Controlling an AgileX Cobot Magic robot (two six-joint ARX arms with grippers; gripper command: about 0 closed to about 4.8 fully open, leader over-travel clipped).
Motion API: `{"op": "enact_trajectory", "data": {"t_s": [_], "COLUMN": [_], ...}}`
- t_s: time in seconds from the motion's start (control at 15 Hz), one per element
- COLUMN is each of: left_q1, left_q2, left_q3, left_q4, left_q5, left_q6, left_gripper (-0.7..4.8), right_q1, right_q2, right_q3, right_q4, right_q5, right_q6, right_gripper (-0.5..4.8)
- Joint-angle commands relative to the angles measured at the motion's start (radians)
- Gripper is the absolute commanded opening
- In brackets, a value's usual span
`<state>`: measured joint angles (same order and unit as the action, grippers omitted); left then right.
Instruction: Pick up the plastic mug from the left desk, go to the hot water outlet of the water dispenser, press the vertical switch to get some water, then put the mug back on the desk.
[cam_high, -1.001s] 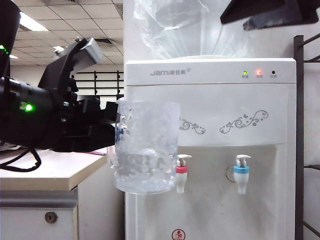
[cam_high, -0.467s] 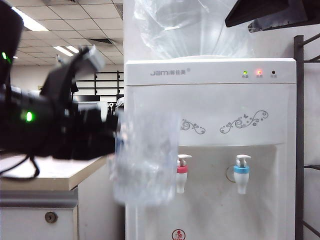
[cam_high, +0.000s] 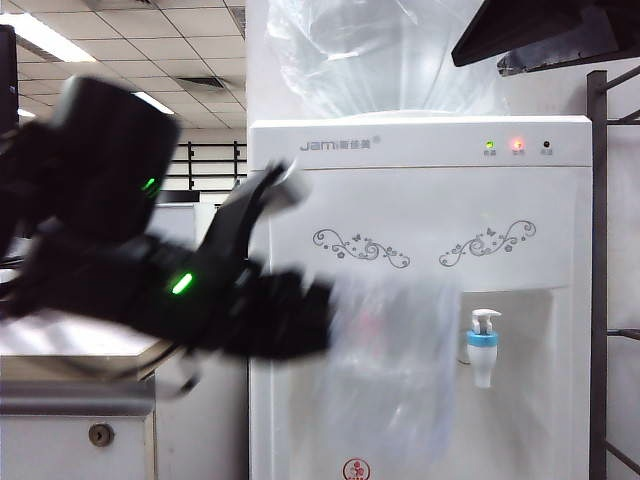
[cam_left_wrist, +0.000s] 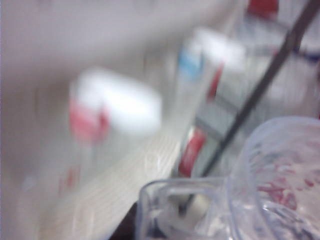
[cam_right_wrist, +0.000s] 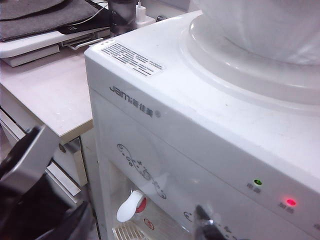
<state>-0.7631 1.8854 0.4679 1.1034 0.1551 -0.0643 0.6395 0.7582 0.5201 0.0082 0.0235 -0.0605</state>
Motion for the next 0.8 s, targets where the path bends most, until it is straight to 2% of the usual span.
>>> {"op": "enact_trajectory", "data": {"t_s": [0.07,0.6,0.73,0.8], "left_q1": [0.023,0.059,0.095,0.141], "left_q2": [0.028,0.171,0.220,0.245], "left_q3": [0.092,0.103,0.103,0.102], "left_q4": [0.053,0.048,0.050,0.050], "left_q5": [0.079,0.108,0.150,0.110], "left_q6": [-0.003,-0.003,-0.003,-0.003], "left_gripper": [-0.05,-0.05,-0.05,-0.05], "right_q1": [0.000,-0.001,-0.001,-0.001], "right_q2": [-0.001,-0.001,0.000,0.000], "right_q3": [0.008,0.007,0.007,0.007], "right_q4": [0.010,-0.013,-0.013,-0.012], "right_q5": [0.002,0.003,0.004,0.004], "right_q6": [0.000,-0.020,-0.023,-0.023], "right_gripper": [2.65,2.65,2.65,2.65]}}
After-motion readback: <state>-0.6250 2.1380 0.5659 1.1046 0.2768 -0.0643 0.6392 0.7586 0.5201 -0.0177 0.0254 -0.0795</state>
